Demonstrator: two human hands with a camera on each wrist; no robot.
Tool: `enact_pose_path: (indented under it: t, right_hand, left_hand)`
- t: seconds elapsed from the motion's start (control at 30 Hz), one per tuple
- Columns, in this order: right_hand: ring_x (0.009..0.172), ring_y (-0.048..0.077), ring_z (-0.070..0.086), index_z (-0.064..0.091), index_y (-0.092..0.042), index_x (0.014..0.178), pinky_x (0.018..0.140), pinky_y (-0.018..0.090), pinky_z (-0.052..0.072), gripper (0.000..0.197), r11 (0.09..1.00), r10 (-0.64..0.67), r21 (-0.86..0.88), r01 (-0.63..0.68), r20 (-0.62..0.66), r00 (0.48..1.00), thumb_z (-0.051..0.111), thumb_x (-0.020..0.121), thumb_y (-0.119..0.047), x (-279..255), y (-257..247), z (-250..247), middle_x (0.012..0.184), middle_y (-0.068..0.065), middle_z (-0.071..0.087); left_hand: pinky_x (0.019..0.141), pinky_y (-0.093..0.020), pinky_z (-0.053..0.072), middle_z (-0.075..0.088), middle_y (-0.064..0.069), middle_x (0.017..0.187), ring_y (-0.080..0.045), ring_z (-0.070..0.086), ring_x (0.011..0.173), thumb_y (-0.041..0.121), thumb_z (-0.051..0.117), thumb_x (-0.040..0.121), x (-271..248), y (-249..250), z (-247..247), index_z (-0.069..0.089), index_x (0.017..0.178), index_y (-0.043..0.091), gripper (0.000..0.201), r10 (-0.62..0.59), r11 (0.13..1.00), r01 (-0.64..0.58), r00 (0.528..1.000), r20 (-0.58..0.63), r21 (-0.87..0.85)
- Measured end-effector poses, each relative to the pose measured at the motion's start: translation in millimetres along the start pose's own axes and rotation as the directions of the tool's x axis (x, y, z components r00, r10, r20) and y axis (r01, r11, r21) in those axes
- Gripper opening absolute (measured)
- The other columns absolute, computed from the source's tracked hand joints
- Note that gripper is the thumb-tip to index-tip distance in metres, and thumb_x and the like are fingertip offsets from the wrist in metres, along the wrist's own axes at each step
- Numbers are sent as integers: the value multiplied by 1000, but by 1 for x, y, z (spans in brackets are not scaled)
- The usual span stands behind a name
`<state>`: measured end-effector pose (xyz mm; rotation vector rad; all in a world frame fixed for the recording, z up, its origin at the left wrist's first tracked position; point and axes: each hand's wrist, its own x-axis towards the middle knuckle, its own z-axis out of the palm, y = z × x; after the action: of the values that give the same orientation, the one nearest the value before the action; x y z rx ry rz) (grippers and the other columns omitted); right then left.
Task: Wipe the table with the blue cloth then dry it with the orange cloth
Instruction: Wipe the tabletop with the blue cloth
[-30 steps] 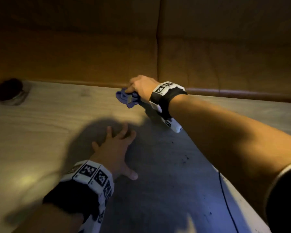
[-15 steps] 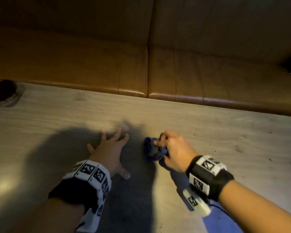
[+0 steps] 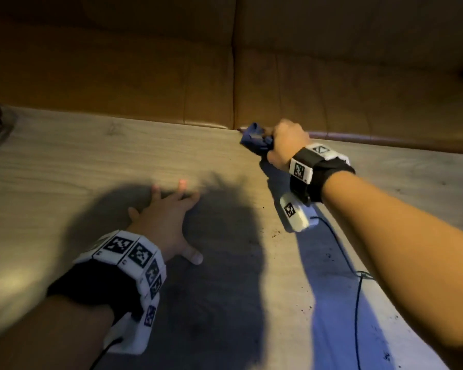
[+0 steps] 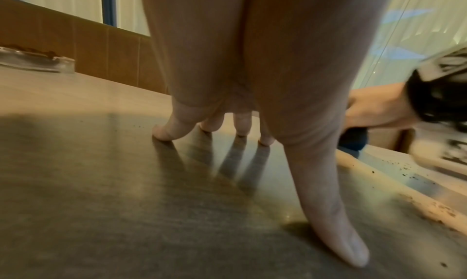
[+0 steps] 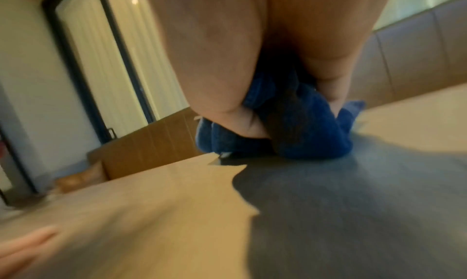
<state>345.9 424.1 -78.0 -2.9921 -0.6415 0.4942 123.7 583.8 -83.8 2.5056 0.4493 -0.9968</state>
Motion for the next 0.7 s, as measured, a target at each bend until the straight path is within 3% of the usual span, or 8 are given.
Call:
enact_pose_path:
  t: [0.13, 0.27, 0.33, 0.4, 0.47, 0.57, 0.63, 0.7]
  right_hand:
    - [90, 31, 61, 70, -24, 103, 74, 31, 49, 30, 969, -222, 105, 224, -31, 975, 64, 74, -18, -90, 17, 32, 102, 5, 59]
    - [91, 20, 62, 73, -23, 100, 78, 21, 45, 34, 904, -377, 252, 344, 95, 921, 61, 72, -9, -160, 20, 39, 95, -8, 57]
    - [92, 14, 60, 73, -22, 101, 80, 22, 44, 37, 878, -346, 361, 314, 27, 938, 55, 72, -8, -143, 18, 21, 96, -6, 63]
    - [90, 13, 57, 72, -18, 99, 79, 23, 40, 31, 879, -175, 414, 237, -183, 968, 54, 76, -6, -95, 10, -1, 95, 1, 66]
    - [97, 22, 61, 70, -18, 101, 77, 25, 42, 29, 926, -4, 354, 134, -345, 938, 56, 78, -9, -36, 4, -16, 99, 6, 68]
    - [100, 31, 63, 68, -16, 102, 74, 32, 48, 22, 966, 61, 259, -20, -151, 987, 63, 81, -17, 23, -21, -17, 103, 10, 67]
    - [97, 32, 63, 64, -15, 91, 70, 31, 47, 15, 992, -33, 120, 34, -14, 999, 69, 79, -21, 25, -43, -10, 99, 11, 64]
    - [95, 30, 63, 64, -15, 88, 70, 29, 45, 12, 983, -164, 76, 165, -10, 986, 68, 77, -16, 8, -57, 2, 95, 8, 62]
  left_hand:
    - [113, -76, 6, 2, 9, 167, -36, -10, 152, 51, 92, 58, -4, 0, 0, 8, 157, 42, 130, -10, 1000, 8, 999, -39, -30]
    - [111, -78, 5, -16, 15, 165, -38, -17, 150, 51, 92, 59, -5, -2, 0, 3, 157, 43, 133, 3, 999, -4, 1000, -31, -41]
    - [110, -78, 4, -20, 17, 163, -38, -17, 150, 50, 91, 60, -5, -3, -1, 2, 157, 43, 133, 16, 999, -17, 1000, -27, -35]
    - [111, -78, 4, -18, 17, 164, -36, -11, 152, 48, 92, 60, -6, -2, -1, 2, 158, 42, 133, 10, 998, -11, 1000, -19, -55]
    - [111, -77, 5, -12, 15, 166, -34, -3, 153, 47, 93, 60, -6, 0, -2, 2, 158, 41, 133, 10, 999, -11, 1000, -15, -43]
    - [112, -76, 6, 1, 11, 167, -34, -4, 153, 48, 92, 60, -5, 0, -1, 5, 158, 42, 131, -1, 1000, 0, 1000, -30, -15]
    - [111, -76, 4, 0, 10, 167, -35, -10, 152, 48, 92, 61, -5, 2, -1, 6, 158, 42, 129, -12, 1000, 12, 999, -30, -8]
    - [110, -77, 4, -1, 10, 167, -36, -13, 152, 49, 92, 60, -4, 2, 1, 9, 158, 42, 129, -9, 1000, 9, 999, -40, -4]
